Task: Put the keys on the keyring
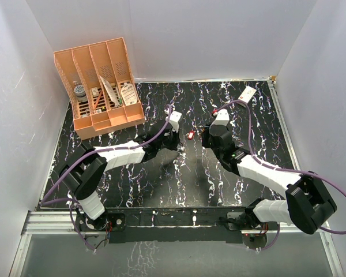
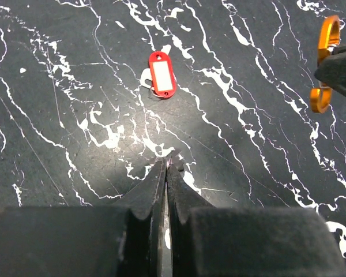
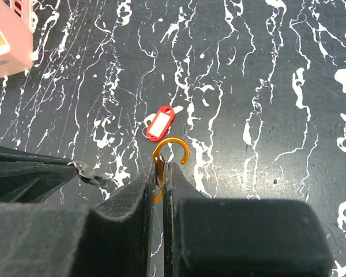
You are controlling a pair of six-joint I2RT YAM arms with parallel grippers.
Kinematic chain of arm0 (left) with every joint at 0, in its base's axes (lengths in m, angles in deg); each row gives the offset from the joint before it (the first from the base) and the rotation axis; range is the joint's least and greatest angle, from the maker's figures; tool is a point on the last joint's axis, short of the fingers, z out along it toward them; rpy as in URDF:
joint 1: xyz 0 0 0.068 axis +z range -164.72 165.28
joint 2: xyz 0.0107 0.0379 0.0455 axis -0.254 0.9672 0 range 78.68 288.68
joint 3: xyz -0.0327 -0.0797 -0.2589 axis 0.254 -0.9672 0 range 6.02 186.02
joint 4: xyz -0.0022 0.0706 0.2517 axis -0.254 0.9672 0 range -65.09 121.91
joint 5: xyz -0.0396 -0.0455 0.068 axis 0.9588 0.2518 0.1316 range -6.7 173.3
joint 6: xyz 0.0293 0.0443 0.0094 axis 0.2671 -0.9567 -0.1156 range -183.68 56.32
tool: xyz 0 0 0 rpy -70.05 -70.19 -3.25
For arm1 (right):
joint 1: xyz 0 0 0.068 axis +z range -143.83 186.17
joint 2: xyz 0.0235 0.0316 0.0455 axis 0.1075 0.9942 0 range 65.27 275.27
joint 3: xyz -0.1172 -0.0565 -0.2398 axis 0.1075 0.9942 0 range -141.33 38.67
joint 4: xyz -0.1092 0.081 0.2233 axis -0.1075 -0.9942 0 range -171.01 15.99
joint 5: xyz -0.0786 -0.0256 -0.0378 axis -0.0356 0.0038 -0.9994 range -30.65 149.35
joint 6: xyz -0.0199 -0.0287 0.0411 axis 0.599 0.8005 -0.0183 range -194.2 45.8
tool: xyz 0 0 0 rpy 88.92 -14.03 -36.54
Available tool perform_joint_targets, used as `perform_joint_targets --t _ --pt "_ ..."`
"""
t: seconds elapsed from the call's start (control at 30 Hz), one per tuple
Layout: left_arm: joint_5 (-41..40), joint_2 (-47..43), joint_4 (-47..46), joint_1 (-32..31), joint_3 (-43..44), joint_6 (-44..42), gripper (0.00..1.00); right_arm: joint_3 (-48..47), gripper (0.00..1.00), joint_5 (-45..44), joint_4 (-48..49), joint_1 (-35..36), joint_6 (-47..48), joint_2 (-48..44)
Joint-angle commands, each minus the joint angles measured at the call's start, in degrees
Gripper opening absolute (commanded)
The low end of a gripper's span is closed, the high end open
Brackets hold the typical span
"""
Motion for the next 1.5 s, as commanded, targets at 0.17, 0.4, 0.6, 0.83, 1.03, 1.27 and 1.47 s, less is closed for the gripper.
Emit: perform_joint_targets --t 0.17,0.4,0.6,0.83,1.03,1.27,1.47 --pt "4.2 -2.6 -2.1 -0.9 3.2 -5.4 0.0 -3.7 0.0 3.2 1.7 0.2 0.1 0.0" --pt "6.1 -2.5 -3.3 -1.4 4.8 -8.3 0.0 -3.9 0.0 5.4 1.7 0.2 -0.2 0.7" --pt "8.6 -2.1 -2.9 -1.8 6.4 -11.2 0.0 -4.2 0.0 7.1 1.8 0.2 -0.3 0.9" --pt "10.6 -1.6 -3.4 -2.4 7.5 -14.8 0.0 -4.8 0.0 8.6 1.7 0.2 -0.1 1.6" --pt "11.3 -1.1 -2.8 -2.7 8.6 -18.4 0.0 -5.2 0.0 8.8 1.4 0.2 0.1 1.8" --pt "11.8 -0.9 -2.4 -3.5 8.9 -22.8 0.0 -5.5 0.0 8.7 1.3 0.2 0.3 2.0" --pt "11.9 -0.7 -2.1 -3.8 8.7 -24.0 0.0 -5.5 0.0 8.4 1.2 0.2 0.3 2.1"
